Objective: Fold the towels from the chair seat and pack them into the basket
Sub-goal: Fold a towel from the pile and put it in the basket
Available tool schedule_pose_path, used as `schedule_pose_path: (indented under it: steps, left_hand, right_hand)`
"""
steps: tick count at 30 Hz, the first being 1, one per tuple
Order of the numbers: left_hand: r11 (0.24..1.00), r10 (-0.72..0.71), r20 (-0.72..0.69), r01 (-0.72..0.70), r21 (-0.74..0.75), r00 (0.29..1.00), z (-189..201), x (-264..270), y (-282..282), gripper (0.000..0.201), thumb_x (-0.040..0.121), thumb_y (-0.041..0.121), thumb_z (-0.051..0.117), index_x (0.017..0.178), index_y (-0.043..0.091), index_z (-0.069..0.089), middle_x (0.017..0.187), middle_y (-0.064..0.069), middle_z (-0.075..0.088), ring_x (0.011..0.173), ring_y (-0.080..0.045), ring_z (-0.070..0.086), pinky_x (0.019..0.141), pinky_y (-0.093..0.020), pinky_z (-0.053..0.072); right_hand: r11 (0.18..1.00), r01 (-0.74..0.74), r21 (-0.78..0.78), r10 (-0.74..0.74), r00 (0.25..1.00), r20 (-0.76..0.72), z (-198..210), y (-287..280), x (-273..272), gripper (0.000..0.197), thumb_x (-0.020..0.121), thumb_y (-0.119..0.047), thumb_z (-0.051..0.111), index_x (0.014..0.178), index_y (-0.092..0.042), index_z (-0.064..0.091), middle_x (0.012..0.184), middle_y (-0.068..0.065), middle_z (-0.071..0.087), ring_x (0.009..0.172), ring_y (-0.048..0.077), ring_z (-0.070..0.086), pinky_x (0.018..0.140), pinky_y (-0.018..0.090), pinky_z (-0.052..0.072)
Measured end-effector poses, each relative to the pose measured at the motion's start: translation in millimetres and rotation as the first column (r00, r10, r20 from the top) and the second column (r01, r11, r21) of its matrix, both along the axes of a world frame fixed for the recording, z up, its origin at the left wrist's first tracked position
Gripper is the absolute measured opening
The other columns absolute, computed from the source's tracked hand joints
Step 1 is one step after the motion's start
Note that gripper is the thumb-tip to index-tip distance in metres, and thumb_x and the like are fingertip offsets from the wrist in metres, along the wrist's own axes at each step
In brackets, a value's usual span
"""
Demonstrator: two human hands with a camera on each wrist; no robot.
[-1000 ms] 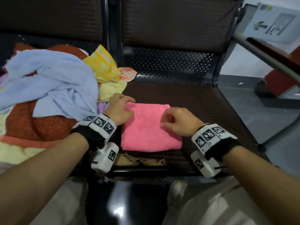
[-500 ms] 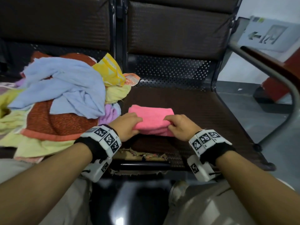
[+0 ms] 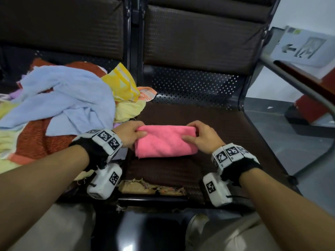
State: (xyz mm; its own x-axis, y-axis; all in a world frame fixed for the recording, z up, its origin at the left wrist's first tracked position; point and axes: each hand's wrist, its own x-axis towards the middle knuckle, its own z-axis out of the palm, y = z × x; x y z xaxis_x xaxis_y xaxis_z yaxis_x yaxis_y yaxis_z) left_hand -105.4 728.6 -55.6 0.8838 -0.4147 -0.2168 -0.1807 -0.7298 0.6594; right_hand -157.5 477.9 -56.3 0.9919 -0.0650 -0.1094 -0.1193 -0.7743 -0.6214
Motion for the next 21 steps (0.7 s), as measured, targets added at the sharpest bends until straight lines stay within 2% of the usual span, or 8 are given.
schedule_pose_path:
  steps: [6, 10, 12, 15, 17, 18, 19, 21]
  left_hand:
    - [0.993, 0.096, 0.047, -0.099, 0.062, 0.994, -24.2, 22.7, -5.7, 0.022, 0.087, 0.026, 0.063, 0.099, 0.007, 0.064, 0.085, -0.006, 0.060, 0.084, -0.021, 0.057, 0.074, -0.029, 0.038]
    - [0.982, 0.144, 0.029, -0.147, 0.116, 0.989, -30.0, 31.4, -9.6, 0.029, 0.085, 0.032, 0.066, 0.105, 0.013, 0.059, 0.096, -0.004, 0.063, 0.091, -0.020, 0.058, 0.080, -0.029, 0.042]
    - [0.962, 0.086, 0.024, -0.090, 0.258, 0.996, -28.3, 33.3, -9.9, 0.037, 0.087, 0.042, 0.061, 0.109, 0.012, 0.055, 0.106, -0.008, 0.063, 0.099, -0.024, 0.058, 0.086, -0.032, 0.044]
    - [0.875, -0.009, 0.043, -0.013, 0.484, 0.999, -17.8, 32.8, -10.6, 0.049, 0.089, 0.050, 0.051, 0.121, 0.012, 0.048, 0.122, -0.012, 0.055, 0.112, -0.028, 0.054, 0.095, -0.041, 0.044]
    - [0.897, -0.034, 0.089, -0.009, 0.441, 0.995, -6.4, 31.2, -15.1, 0.058, 0.087, 0.047, 0.054, 0.134, 0.015, 0.039, 0.134, -0.012, 0.045, 0.123, -0.028, 0.047, 0.101, -0.044, 0.041]
    - [0.933, -0.045, 0.099, 0.006, 0.359, 0.994, 1.3, 28.9, -18.6, 0.069, 0.084, 0.048, 0.059, 0.140, 0.015, 0.033, 0.141, -0.012, 0.040, 0.128, -0.028, 0.042, 0.105, -0.044, 0.038]
    - [0.967, -0.055, 0.105, 0.026, 0.252, 0.993, 10.6, 26.4, -23.2, 0.084, 0.078, 0.051, 0.065, 0.144, 0.013, 0.027, 0.145, -0.011, 0.036, 0.132, -0.027, 0.038, 0.108, -0.043, 0.035]
    - [0.993, -0.081, 0.130, 0.068, 0.096, 0.988, 33.4, 20.6, -33.8, 0.108, 0.064, 0.057, 0.076, 0.146, 0.011, 0.023, 0.148, -0.009, 0.035, 0.134, -0.024, 0.038, 0.110, -0.039, 0.034]
  right_hand:
    - [0.988, 0.065, -0.138, -0.080, 0.992, -0.103, -19.5, -1.7, 29.3, 0.040, 0.082, -0.047, 0.067, 0.108, -0.018, 0.059, 0.094, -0.004, 0.058, 0.093, 0.016, 0.058, 0.076, 0.024, 0.041]
    - [0.962, 0.117, -0.248, -0.193, 0.932, -0.307, -23.6, -1.7, 38.2, 0.063, 0.080, -0.068, 0.055, 0.110, -0.012, 0.060, 0.108, 0.010, 0.062, 0.095, 0.028, 0.064, 0.079, 0.036, 0.053]
    - [0.957, 0.033, -0.289, -0.146, 0.913, -0.380, -25.6, 1.4, 41.2, 0.071, 0.087, -0.068, 0.043, 0.123, -0.009, 0.056, 0.124, 0.013, 0.059, 0.109, 0.029, 0.059, 0.085, 0.032, 0.046]
    - [0.984, -0.002, -0.177, -0.072, 0.909, -0.410, -20.8, 7.4, 42.2, 0.068, 0.094, -0.057, 0.040, 0.137, -0.004, 0.042, 0.138, 0.013, 0.050, 0.123, 0.028, 0.050, 0.097, 0.030, 0.038]
    - [0.996, -0.013, -0.086, -0.019, 0.930, -0.367, -7.8, 10.1, 41.9, 0.057, 0.094, -0.052, 0.045, 0.129, -0.007, 0.047, 0.127, 0.008, 0.055, 0.117, 0.024, 0.054, 0.090, 0.027, 0.041]
    - [0.999, -0.030, -0.033, 0.019, 0.952, -0.306, 1.8, 11.4, 41.4, 0.043, 0.093, -0.050, 0.049, 0.116, -0.014, 0.053, 0.115, 0.002, 0.059, 0.107, 0.020, 0.057, 0.081, 0.025, 0.044]
    - [0.998, -0.059, 0.007, 0.059, 0.972, -0.228, 14.3, 13.1, 39.9, 0.026, 0.092, -0.047, 0.053, 0.100, -0.023, 0.053, 0.101, -0.004, 0.059, 0.094, 0.014, 0.058, 0.070, 0.021, 0.043]
    - [0.990, -0.140, 0.032, 0.142, 0.987, -0.070, 43.3, 18.4, 34.2, 0.022, 0.089, -0.043, 0.060, 0.086, -0.028, 0.044, 0.087, -0.007, 0.056, 0.078, 0.007, 0.054, 0.061, 0.021, 0.040]
